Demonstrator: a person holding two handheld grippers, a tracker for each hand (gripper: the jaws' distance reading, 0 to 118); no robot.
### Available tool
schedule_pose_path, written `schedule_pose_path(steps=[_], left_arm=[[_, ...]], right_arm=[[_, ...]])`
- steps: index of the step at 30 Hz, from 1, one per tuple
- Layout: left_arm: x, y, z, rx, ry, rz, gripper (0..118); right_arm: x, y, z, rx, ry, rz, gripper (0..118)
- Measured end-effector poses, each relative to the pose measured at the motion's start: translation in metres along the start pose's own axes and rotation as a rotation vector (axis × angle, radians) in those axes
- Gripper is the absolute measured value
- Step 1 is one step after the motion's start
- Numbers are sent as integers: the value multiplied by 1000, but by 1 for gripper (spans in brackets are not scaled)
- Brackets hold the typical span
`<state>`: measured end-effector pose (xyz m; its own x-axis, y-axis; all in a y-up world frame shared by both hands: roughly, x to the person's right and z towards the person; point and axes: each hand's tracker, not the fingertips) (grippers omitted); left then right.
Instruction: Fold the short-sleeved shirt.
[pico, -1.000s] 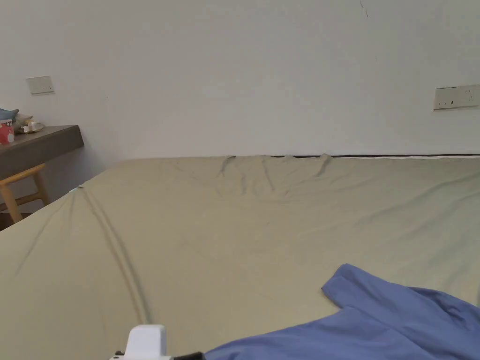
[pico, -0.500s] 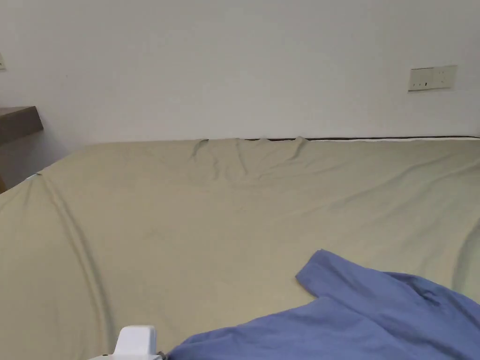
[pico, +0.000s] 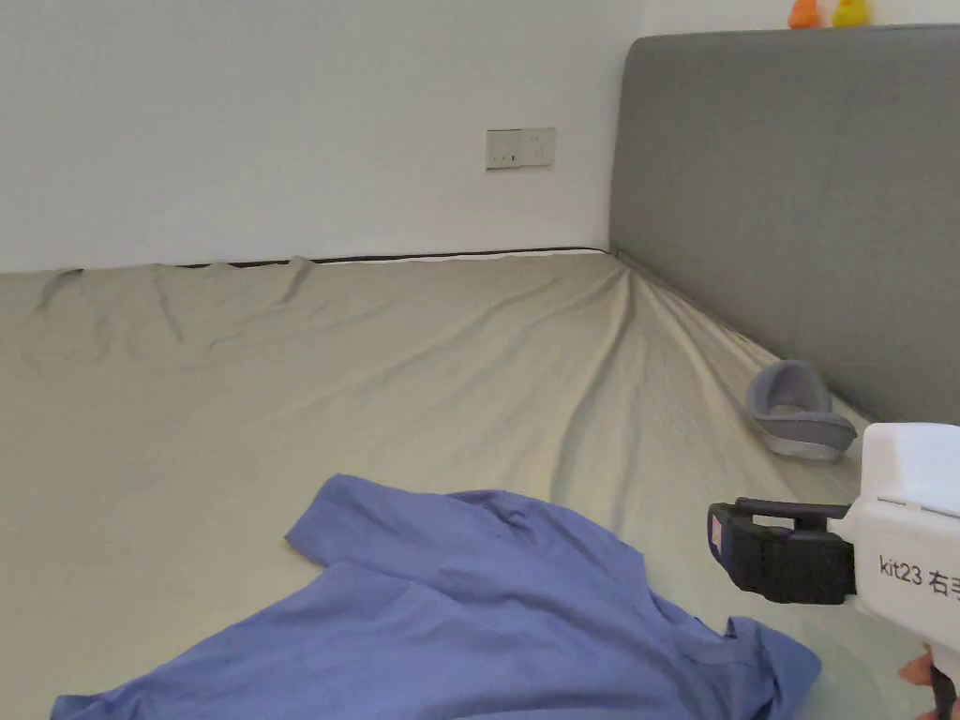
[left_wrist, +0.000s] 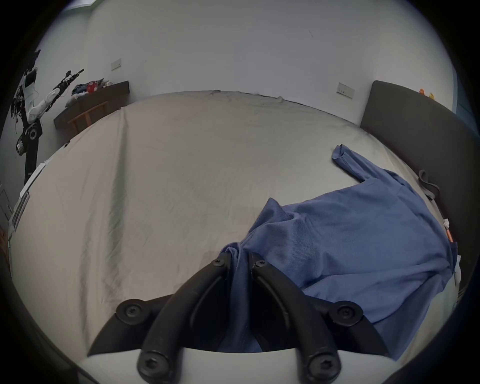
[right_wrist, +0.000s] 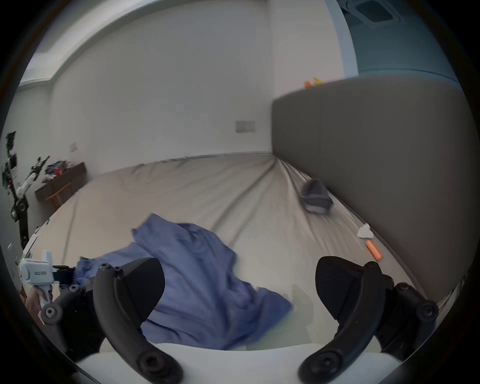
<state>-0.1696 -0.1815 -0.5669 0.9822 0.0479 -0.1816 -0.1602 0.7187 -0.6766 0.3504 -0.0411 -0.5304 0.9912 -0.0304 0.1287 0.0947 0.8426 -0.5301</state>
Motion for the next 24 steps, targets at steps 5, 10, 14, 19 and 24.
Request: schedule_pose_path(steps=[5,10,14,19,24], left_arm=[[7,-2,1,4,25,-57,8],[11,3,0,-3,39,-92,8],[11,2,0,4,33,-100,8],[10,1,0,24,29,-105,8],[3,6,-2,33,0,-72,8]], right_arm=[[32,-6,-50,-163,-74,143,116],[50,-42,-106,-406,-72,190,113],[57,-53,-136,-442,-35,154,111],[58,-60,-145,-436,72,115,85],[48,-59,-117,-294,115,154,3]])
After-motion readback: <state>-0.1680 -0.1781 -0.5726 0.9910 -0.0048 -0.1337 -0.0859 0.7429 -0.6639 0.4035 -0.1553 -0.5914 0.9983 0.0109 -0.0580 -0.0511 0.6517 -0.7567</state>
